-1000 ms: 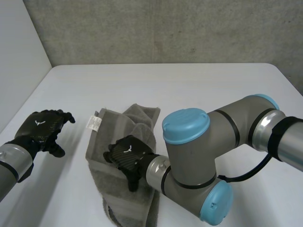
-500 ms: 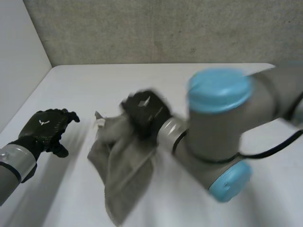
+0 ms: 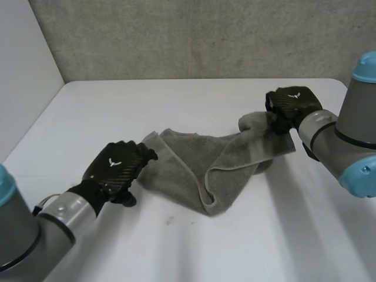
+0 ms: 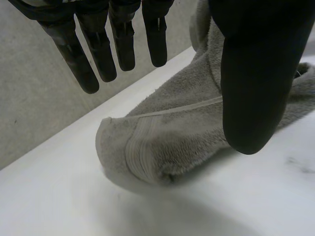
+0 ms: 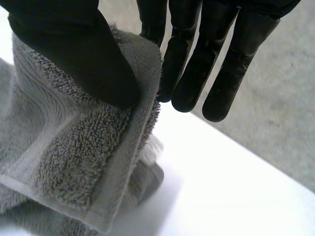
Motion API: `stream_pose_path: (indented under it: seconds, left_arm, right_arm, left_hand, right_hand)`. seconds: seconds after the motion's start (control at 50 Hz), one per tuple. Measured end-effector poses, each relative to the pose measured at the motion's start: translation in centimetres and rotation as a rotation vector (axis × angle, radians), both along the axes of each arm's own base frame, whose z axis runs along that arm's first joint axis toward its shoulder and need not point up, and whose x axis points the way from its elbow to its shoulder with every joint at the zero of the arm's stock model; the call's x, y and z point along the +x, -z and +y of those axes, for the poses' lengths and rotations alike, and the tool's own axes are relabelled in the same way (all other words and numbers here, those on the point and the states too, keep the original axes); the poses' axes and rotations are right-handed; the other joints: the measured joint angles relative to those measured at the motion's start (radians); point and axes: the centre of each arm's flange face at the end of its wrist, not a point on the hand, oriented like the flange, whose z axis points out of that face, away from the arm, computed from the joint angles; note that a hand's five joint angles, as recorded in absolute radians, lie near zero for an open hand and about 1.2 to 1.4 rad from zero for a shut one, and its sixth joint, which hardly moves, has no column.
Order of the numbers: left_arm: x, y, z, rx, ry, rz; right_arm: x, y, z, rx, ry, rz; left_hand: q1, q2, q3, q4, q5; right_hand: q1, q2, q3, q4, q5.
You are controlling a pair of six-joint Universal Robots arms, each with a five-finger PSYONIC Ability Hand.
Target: Fold the towel.
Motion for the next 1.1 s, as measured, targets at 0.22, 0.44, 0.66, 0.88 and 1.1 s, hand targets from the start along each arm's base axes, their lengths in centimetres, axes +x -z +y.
stream_pose_path:
  seconds: [0.22, 0.44, 0.66, 0.88, 1.1]
  left_arm:
    - [-2.4, 1.7, -4.1, -0.048, -0.028, -0.005]
    - [-6.1, 2.3, -7.3, -0.08, 0.03, 0.006]
    - [-8.6, 4.3, -9.9, -0.133, 0.088, -0.139]
    - [-9.4, 6.0, -10.8, -0.168, 0.112, -0.2]
    - [-9.8, 6.3, -10.7, -0.143, 0.126, -0.209]
  right_arm:
    - [-2.0, 2.1, 0.2, 0.072, 0.034, 0.03]
    - [-2.2, 3.8, 1.5, 0.137, -0.006, 0.045]
    - [-2.2, 4.7, 2.2, 0.157, -0.04, 0.038]
    - [-2.2, 4.7, 2.1, 0.149, -0.041, 0.045]
    - [-2.4, 4.3, 1.8, 0.132, -0.038, 0.053]
  left_hand:
    - [0.0, 0.002, 0.001, 0.002, 0.003]
    - [0.078, 0.08, 0.076, 0.08, 0.081]
    - [0.216, 0.221, 0.221, 0.223, 0.221]
    - [0.31, 0.313, 0.31, 0.312, 0.309]
    - [0.733, 0.772, 0.77, 0.772, 0.764]
  right_hand:
    - [0.0, 0.0, 0.0, 0.0, 0.001]
    - [0.0, 0.0, 0.0, 0.0, 0.002]
    - [0.0, 0.0, 0.0, 0.0, 0.002]
    - [0.0, 0.006, 0.0, 0.0, 0.004]
    - [0.0, 0.006, 0.0, 0.0, 0.005]
